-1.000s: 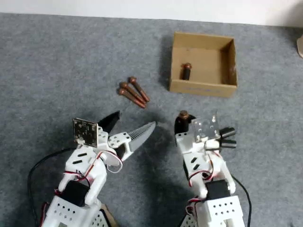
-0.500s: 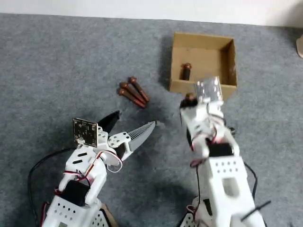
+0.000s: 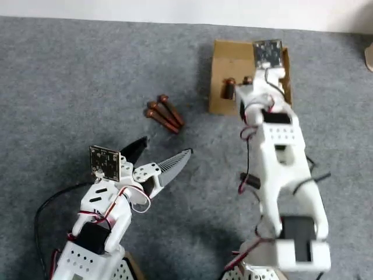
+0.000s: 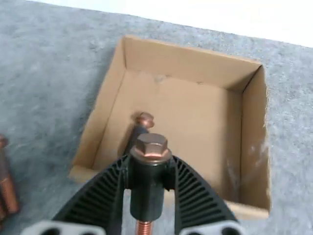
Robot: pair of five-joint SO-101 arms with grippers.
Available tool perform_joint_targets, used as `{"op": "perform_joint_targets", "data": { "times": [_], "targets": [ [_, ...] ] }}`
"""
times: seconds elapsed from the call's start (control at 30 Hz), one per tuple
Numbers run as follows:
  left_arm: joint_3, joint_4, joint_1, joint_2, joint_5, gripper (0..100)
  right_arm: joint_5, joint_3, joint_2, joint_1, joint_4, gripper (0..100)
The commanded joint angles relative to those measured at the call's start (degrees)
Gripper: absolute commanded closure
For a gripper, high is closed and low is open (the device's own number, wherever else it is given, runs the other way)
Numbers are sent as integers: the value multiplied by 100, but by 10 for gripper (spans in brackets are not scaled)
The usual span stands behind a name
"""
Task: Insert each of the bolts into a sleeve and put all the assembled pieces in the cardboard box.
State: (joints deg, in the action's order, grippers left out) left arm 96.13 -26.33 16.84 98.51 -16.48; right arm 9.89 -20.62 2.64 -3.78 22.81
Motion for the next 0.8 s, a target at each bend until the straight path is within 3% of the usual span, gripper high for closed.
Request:
{"op": "perform_joint_targets", "data": {
  "times": [0.0,0.37,0.63,0.77],
  "targets": [
    [110,-9,-75,119,70,625,62,1270,-681,110,-4,994],
    [110,-9,-75,119,290,625,62,3776,-2826,119,22,994],
    [110,-9,-75,119,360,625,70,3978,-3477,127,57,994],
    [110,-9,-75,119,369,625,70,4022,-3635,119,752,985]
  ]
}}
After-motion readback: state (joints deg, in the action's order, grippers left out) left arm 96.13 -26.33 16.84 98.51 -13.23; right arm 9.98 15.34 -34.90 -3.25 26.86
